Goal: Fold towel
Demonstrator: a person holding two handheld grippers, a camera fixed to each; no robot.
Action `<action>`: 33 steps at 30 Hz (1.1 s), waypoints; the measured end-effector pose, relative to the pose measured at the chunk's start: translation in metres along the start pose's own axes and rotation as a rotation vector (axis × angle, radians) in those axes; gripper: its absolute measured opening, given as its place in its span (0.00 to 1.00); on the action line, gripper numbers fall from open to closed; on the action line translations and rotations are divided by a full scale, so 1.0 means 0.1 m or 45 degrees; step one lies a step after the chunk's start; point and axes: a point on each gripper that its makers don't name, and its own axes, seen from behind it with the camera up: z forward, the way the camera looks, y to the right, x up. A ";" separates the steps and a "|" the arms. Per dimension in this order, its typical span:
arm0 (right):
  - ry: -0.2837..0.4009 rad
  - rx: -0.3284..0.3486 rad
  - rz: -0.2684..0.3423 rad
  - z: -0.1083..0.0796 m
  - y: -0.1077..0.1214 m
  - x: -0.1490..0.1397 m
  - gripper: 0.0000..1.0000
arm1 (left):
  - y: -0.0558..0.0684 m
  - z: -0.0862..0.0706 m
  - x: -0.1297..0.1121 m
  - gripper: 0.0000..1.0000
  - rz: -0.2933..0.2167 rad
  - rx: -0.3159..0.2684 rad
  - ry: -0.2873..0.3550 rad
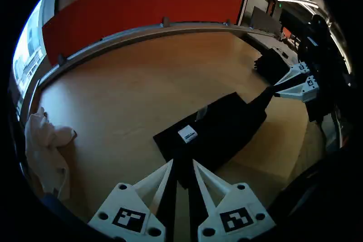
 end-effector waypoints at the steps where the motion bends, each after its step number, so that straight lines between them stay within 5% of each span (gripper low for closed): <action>1: -0.005 -0.001 0.001 0.03 0.01 -0.01 0.15 | -0.01 0.03 -0.01 0.14 -0.002 0.002 -0.004; 17: -0.055 -0.020 0.048 0.42 0.16 -0.14 0.15 | -0.12 0.45 -0.10 0.17 -0.011 0.040 -0.031; 23: -0.051 -0.060 0.060 0.59 0.25 -0.14 0.18 | -0.23 0.63 -0.09 0.38 0.019 0.087 -0.019; 33: -0.058 -0.099 0.088 0.75 0.33 -0.15 0.23 | -0.31 0.74 -0.10 0.39 0.069 0.132 -0.027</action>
